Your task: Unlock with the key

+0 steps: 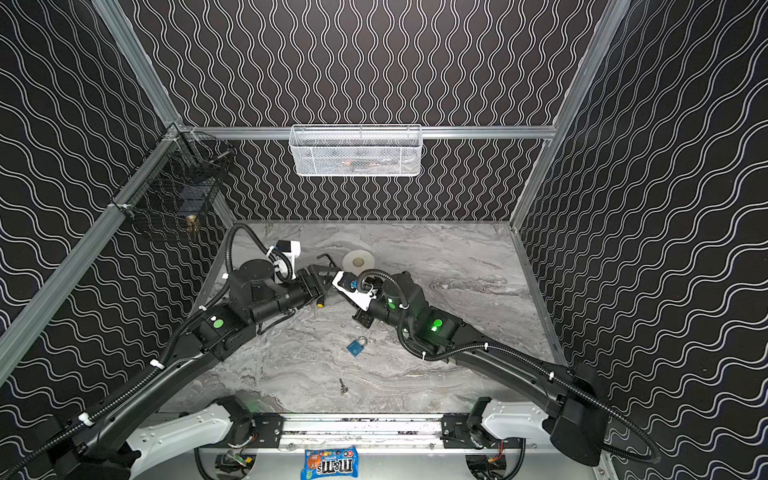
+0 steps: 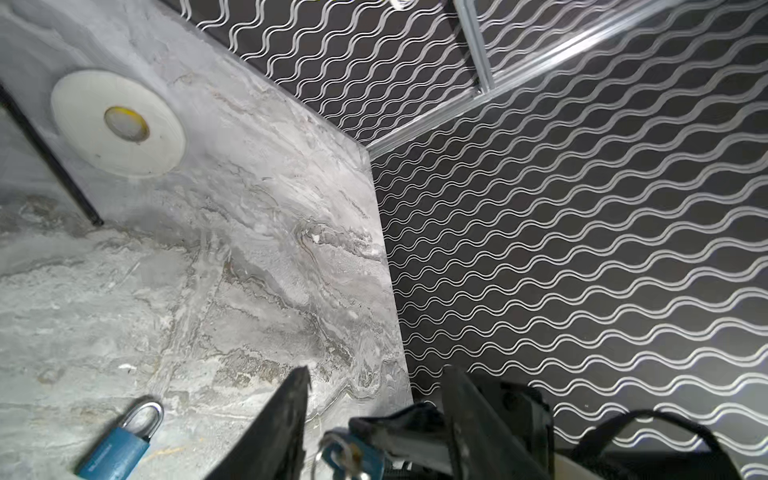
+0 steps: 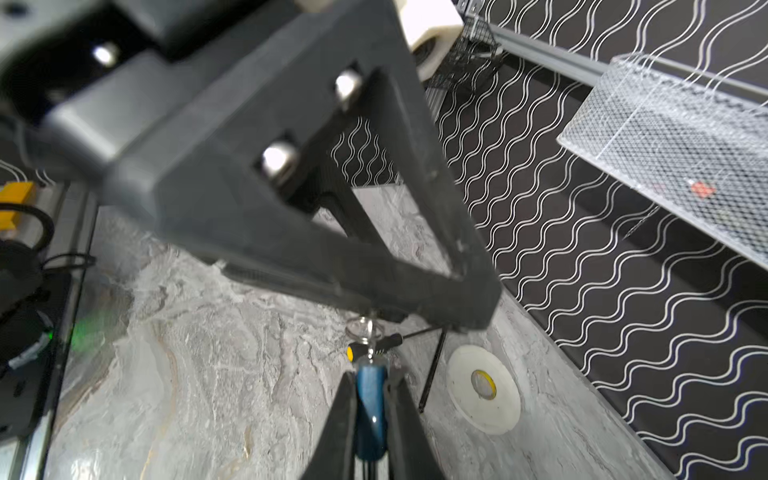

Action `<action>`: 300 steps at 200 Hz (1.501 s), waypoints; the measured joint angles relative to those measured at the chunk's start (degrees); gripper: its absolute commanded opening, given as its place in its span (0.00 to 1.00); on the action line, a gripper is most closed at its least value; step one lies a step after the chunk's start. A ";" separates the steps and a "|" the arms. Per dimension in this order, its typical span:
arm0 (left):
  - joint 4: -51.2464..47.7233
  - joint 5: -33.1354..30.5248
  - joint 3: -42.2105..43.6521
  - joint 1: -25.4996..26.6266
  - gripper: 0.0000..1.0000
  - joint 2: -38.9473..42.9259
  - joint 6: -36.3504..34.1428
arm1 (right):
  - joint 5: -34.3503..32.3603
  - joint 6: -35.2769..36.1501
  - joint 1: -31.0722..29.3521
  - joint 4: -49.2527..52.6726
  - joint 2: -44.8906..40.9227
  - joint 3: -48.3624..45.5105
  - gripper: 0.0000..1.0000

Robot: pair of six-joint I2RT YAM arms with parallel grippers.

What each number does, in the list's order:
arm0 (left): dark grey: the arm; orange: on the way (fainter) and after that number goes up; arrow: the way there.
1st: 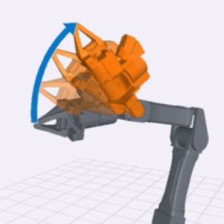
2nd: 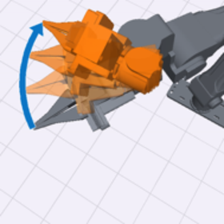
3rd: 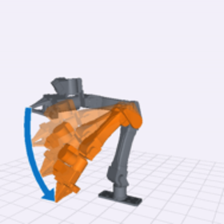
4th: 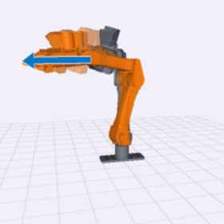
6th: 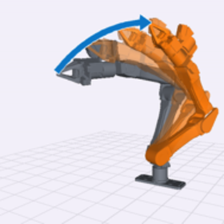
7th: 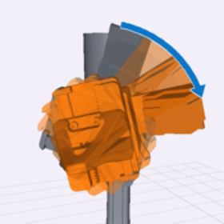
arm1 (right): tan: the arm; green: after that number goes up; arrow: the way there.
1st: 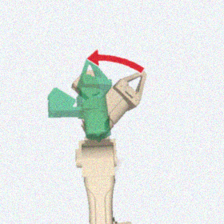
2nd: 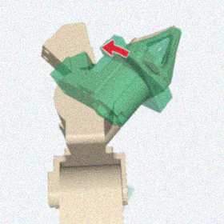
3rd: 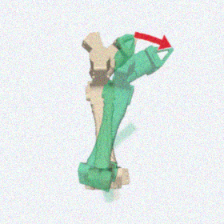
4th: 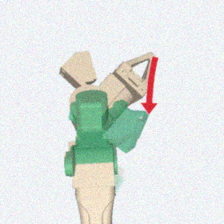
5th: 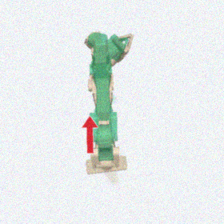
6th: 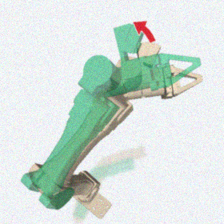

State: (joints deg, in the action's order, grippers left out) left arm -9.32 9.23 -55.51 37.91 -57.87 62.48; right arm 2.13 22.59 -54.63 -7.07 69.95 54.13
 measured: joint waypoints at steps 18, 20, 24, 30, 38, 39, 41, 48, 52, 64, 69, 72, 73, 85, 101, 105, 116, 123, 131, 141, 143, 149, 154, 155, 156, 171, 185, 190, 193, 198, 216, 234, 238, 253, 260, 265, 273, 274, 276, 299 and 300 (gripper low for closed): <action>-0.24 1.38 0.02 -0.15 0.56 -0.85 2.10 | -1.16 1.25 -0.22 -1.53 -0.09 -1.20 0.00; -0.28 1.51 -0.02 -0.17 0.56 -0.94 2.21 | -1.40 1.42 -0.28 -1.79 -0.09 -1.29 0.00; -0.44 1.64 -0.13 -0.20 0.56 -1.16 2.45 | -1.73 1.73 -0.42 -2.10 -0.09 -1.42 0.00; -0.85 1.70 -0.28 -0.20 0.57 -1.42 3.17 | -1.95 2.23 -0.57 -2.82 -0.09 -1.62 0.00; -1.22 1.81 -0.24 -0.20 0.59 -1.53 3.61 | -2.78 2.80 -0.85 -3.96 -0.09 -1.92 0.00; -1.25 1.84 -0.22 -0.20 0.60 -1.53 3.65 | -2.99 2.95 -0.90 -4.22 -0.09 -1.99 0.00; -1.22 1.88 -0.11 -0.22 0.60 -1.51 3.78 | -3.21 3.06 -0.92 -4.44 -0.09 -2.05 0.00; -0.55 2.10 0.52 -0.24 0.61 -1.29 4.72 | -4.11 3.78 -1.20 -5.64 -0.09 -2.49 0.00; -0.28 2.29 0.98 -0.24 0.61 -1.14 5.18 | -4.50 4.13 -1.20 -6.14 -0.09 -2.71 0.00; -0.24 3.02 2.01 -0.24 0.60 -0.94 6.71 | -5.42 5.16 -1.27 -7.26 0.04 -3.13 0.00; -0.24 3.04 2.27 -0.24 0.58 -0.94 7.28 | -6.05 5.53 -1.31 -7.69 0.20 -3.15 0.00; -0.07 3.04 2.40 -0.24 0.56 -0.94 7.93 | -6.23 5.66 -1.36 -7.87 0.31 -3.15 0.00; 0.02 2.99 2.45 -0.24 0.56 -0.94 8.20 | -6.27 5.77 -1.40 -7.96 0.35 -3.15 0.00; 1.22 2.95 3.08 -0.26 0.53 -0.76 9.29 | -7.28 6.82 -1.60 -8.68 0.76 -3.26 0.00; 3.58 3.08 4.09 -0.28 0.48 -0.81 11.13 | -8.83 7.89 -2.10 -9.79 1.16 -3.52 0.00; 4.09 3.08 4.17 -0.31 0.48 -0.98 11.45 | -9.20 8.13 -2.25 -9.97 1.29 -3.54 0.00; 5.07 3.13 4.20 -0.31 0.46 -1.36 12.46 | -9.70 8.70 -2.49 -10.60 1.66 -3.54 0.00; 5.79 3.13 4.22 -0.31 0.46 -1.51 12.68 | -10.08 9.25 -2.71 -11.02 1.88 -3.54 0.00; 6.32 3.15 4.24 -0.31 0.45 -1.57 13.05 | -10.23 9.66 -2.97 -11.50 2.10 -3.54 0.00; 6.54 3.15 4.22 -0.42 0.46 -1.51 13.25 | -10.21 9.97 -3.15 -11.74 2.19 -3.54 0.00; 6.54 3.13 4.22 -0.48 0.46 -1.46 13.25 | -10.21 10.01 -3.19 -11.72 2.19 -3.54 0.00; 6.38 3.17 4.22 -0.72 0.44 -1.36 13.22 | -10.27 10.14 -3.32 -11.72 2.16 -3.54 0.00; 6.16 3.28 4.20 -1.11 0.42 -1.20 13.20 | -10.36 10.25 -3.41 -11.78 2.14 -3.54 0.00; 6.14 3.28 4.20 -1.16 0.41 -1.18 13.18 | -10.36 10.25 -3.41 -11.78 2.14 -3.54 0.00; 6.10 3.26 4.20 -1.29 0.41 -1.14 13.18 | -10.36 10.27 -3.39 -11.80 2.12 -3.54 0.00; 5.64 3.37 4.20 -2.97 0.32 -0.63 13.16 | -10.36 10.88 -3.45 -11.96 1.84 -3.76 0.00; 5.35 3.80 4.20 -4.02 0.22 -0.26 13.16 | -10.34 11.37 -3.54 -11.96 1.84 -3.82 0.00; 5.33 3.87 4.22 -4.22 0.19 -0.20 13.16 | -10.34 11.52 -3.67 -11.85 1.97 -3.80 0.00; 5.33 4.04 4.22 -4.24 0.18 -0.20 13.14 | -10.34 11.56 -3.74 -11.65 2.05 -3.74 0.00; 5.33 4.20 4.22 -4.44 0.16 -0.17 13.14 | -10.34 11.82 -3.89 -11.30 2.19 -3.61 0.00; 4.83 4.92 4.22 -4.92 0.15 -0.17 13.14 | -10.49 12.59 -4.55 -10.86 2.80 -3.39 0.00; 4.35 5.40 4.22 -5.25 0.19 -0.20 13.11 | -10.82 13.05 -4.85 -10.84 3.30 -3.17 0.00; 4.24 5.60 4.17 -5.27 0.20 -0.24 13.11 | -10.84 13.11 -4.87 -10.82 3.41 -3.04 0.00; 4.04 6.64 3.80 -5.27 0.21 -0.63 13.11 | -11.19 13.75 -4.92 -10.82 3.80 -2.69 0.00; 4.07 7.17 3.69 -5.27 0.21 -0.85 13.14 | -11.72 14.14 -4.94 -10.84 3.89 -2.64 0.00; 4.04 7.45 3.65 -5.27 0.21 -0.98 13.11 | -11.78 14.45 -4.94 -10.84 3.98 -2.62 0.00; 3.82 7.82 3.48 -5.29 0.19 -1.29 13.14 | -12.09 14.91 -4.96 -10.82 4.17 -2.51 0.00; 3.74 7.85 3.43 -5.29 0.18 -1.36 13.14 | -12.11 14.95 -4.96 -10.82 4.20 -2.51 0.00; 3.67 7.85 3.39 -5.29 0.17 -1.42 13.14 | -12.15 15.08 -4.98 -10.80 4.26 -2.45 0.00; 3.15 7.69 2.82 -5.40 0.10 -2.32 13.11 | -13.44 16.41 -5.07 -10.45 4.94 -1.88 0.00; 3.08 7.67 2.78 -5.40 0.09 -2.34 13.11 | -13.49 16.46 -5.09 -10.45 4.94 -1.88 0.00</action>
State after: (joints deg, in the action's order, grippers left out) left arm -6.24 16.91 -52.73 32.51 -60.20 75.59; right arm -11.35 39.05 -59.72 -17.52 74.89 52.25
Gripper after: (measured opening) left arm 0.110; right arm 0.122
